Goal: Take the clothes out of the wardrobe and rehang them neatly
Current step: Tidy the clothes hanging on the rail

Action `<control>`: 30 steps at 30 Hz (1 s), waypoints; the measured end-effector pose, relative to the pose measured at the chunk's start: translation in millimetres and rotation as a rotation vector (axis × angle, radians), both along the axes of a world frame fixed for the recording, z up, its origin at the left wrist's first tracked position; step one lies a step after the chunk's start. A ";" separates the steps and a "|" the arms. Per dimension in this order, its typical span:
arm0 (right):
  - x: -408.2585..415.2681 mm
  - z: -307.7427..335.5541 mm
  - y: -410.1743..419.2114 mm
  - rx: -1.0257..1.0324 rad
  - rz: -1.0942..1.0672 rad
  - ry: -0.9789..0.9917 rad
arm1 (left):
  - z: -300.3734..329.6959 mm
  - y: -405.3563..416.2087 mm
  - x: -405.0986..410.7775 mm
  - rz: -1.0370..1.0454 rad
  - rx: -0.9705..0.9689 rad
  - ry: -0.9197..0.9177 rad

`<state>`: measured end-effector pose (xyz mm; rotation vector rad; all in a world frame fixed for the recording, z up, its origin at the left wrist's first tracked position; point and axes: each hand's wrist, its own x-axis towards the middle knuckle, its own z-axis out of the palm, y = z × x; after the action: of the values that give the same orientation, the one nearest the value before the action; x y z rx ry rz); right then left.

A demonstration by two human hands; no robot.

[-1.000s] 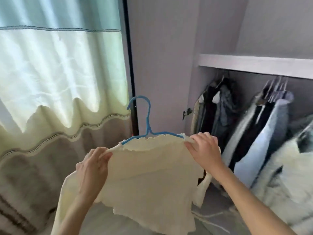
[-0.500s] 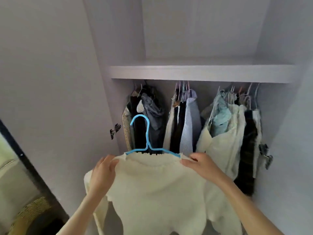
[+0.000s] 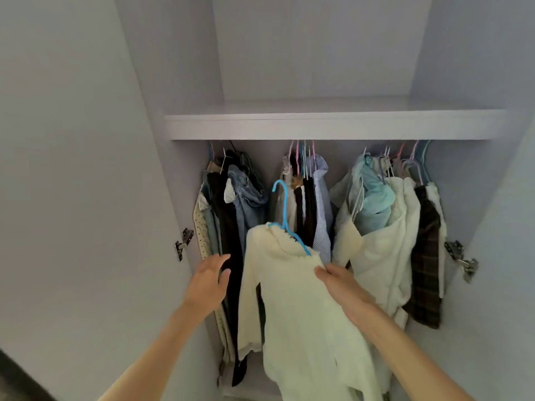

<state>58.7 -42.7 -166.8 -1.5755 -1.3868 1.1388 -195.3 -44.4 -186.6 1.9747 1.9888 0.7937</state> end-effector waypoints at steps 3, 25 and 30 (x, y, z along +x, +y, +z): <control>-29.4 5.2 15.8 0.099 0.031 0.033 | -2.2 13.2 -20.4 0.011 0.011 0.031; -90.2 8.4 210.1 0.222 -0.084 0.143 | 33.3 269.4 -30.1 -0.077 0.153 0.387; -69.6 -10.7 218.2 0.184 -0.142 0.076 | 33.4 306.7 -4.1 -0.150 0.138 0.621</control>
<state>-10.9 175.5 -177.4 -1.4594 -1.2701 0.9486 -199.4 262.3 -153.3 2.6599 2.0823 0.3020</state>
